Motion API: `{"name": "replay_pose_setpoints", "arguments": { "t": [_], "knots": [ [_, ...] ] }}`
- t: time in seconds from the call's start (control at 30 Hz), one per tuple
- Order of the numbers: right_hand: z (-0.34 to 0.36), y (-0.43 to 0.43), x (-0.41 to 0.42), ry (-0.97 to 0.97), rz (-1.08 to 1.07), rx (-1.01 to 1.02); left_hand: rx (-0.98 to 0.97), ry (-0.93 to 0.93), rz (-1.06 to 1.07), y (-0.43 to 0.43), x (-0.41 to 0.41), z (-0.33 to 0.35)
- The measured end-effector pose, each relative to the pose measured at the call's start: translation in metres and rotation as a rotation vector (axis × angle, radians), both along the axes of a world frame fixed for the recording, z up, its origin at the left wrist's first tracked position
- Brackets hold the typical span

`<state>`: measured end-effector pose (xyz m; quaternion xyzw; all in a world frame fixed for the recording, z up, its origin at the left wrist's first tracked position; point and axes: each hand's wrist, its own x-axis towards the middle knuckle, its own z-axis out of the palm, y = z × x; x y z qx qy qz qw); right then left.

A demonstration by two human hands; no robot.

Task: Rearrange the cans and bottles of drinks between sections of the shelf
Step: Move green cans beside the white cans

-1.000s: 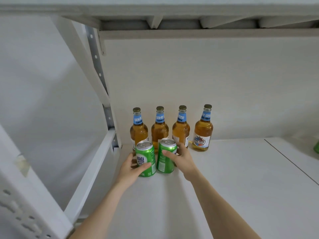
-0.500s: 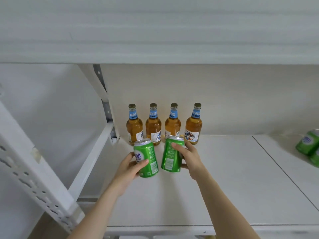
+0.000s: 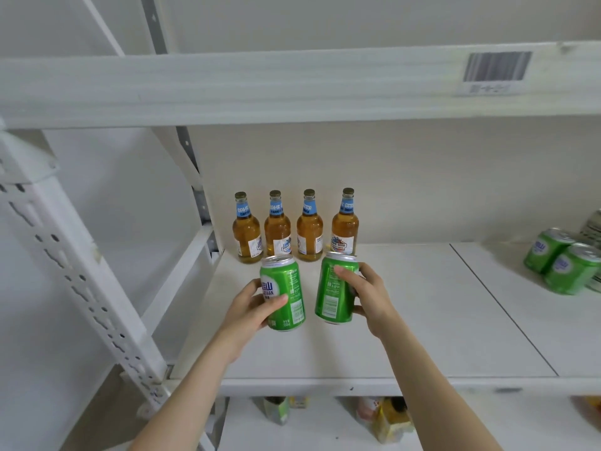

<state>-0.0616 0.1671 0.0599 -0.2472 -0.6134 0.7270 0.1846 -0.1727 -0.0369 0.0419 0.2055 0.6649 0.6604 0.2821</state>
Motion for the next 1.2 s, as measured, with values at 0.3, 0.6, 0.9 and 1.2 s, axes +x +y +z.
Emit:
{"name": "replay_pose_setpoints", "arguments": {
  "t": [0.3, 0.6, 0.9, 1.2],
  "knots": [
    [0.005, 0.017, 0.108, -0.035, -0.03, 0.056, -0.053, 0.04, -0.062, 0.023, 0.104, 0.004],
    [0.006, 0.078, 0.202, -0.007, -0.095, 0.063, -0.063, 0.1, -0.12, 0.096, 0.183, 0.01],
    [0.024, 0.191, 0.297, -0.012, -0.091, 0.1, -0.039, 0.094, -0.118, 0.214, 0.275, 0.015],
    [0.016, 0.301, 0.35, 0.01, -0.146, 0.069, -0.078, 0.1, -0.188, 0.331, 0.31, 0.013]
  ]
}}
